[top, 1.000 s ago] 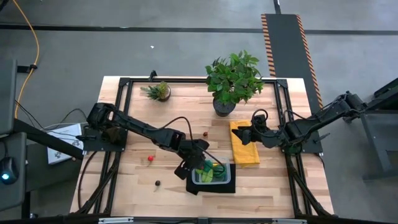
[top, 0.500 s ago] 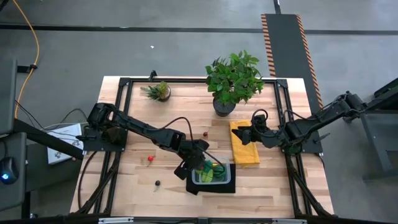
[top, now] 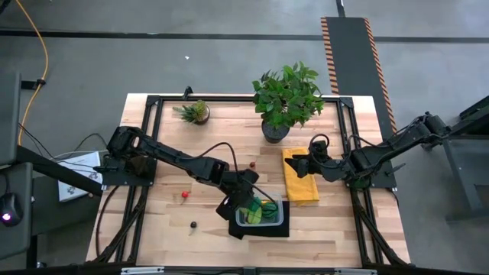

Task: Pick and placing Produce into tupperware
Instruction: Put the raspberry into the transparent bin

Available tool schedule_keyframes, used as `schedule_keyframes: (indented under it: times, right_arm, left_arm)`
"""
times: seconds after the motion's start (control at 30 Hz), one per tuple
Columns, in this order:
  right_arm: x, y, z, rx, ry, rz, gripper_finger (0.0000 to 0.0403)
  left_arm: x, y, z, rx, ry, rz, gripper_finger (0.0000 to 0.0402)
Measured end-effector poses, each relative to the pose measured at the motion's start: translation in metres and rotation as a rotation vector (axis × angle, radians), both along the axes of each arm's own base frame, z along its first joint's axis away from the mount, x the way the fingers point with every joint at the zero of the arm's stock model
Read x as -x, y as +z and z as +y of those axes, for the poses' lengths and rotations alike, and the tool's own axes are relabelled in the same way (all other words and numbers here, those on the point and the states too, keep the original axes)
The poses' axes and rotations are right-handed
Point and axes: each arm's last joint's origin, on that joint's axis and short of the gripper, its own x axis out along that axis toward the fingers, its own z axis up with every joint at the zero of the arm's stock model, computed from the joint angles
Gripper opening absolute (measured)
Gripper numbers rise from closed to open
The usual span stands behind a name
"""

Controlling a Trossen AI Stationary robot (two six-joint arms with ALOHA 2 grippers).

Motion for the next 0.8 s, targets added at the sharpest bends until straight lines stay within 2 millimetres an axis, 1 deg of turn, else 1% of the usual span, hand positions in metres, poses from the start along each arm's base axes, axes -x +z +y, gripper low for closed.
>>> schedule_keyframes:
  times: [0.07, 0.23, 0.37, 0.5, 0.63, 0.7, 0.8]
  right_arm:
    - [0.0, 0.0, 0.0, 0.0, 0.0, 0.0, 0.0282]
    - [0.0, 0.0, 0.0, -0.001, 0.0, -0.004, 0.0282]
    - [0.0, 0.0, 0.0, -0.002, 0.0, -0.004, 0.0282]
    - [0.0, 0.0, 0.0, -0.002, 0.0, -0.004, 0.0282]
    - [0.0, 0.0, 0.001, -0.014, 0.023, 0.001, 0.0282]
    - [-0.001, 0.0, 0.002, -0.027, 0.05, 0.008, 0.0282]
    - [-0.001, -0.001, 0.002, -0.037, 0.08, 0.017, 0.0282]
  left_arm:
    - [-0.003, 0.009, 0.0, -0.032, 0.005, -0.006, 0.0128]
    - [-0.006, 0.041, 0.002, -0.12, 0.009, 0.005, 0.0114]
    - [-0.005, 0.055, 0.011, -0.175, 0.037, 0.053, 0.0104]
    - [0.001, 0.059, 0.029, -0.179, 0.103, 0.153, 0.0095]
    - [0.011, 0.054, 0.047, -0.158, 0.2, 0.282, 0.009]
    - [0.017, 0.052, 0.055, -0.12, 0.247, 0.357, 0.0087]
    - [0.025, 0.05, 0.066, -0.009, 0.289, 0.459, 0.0082]
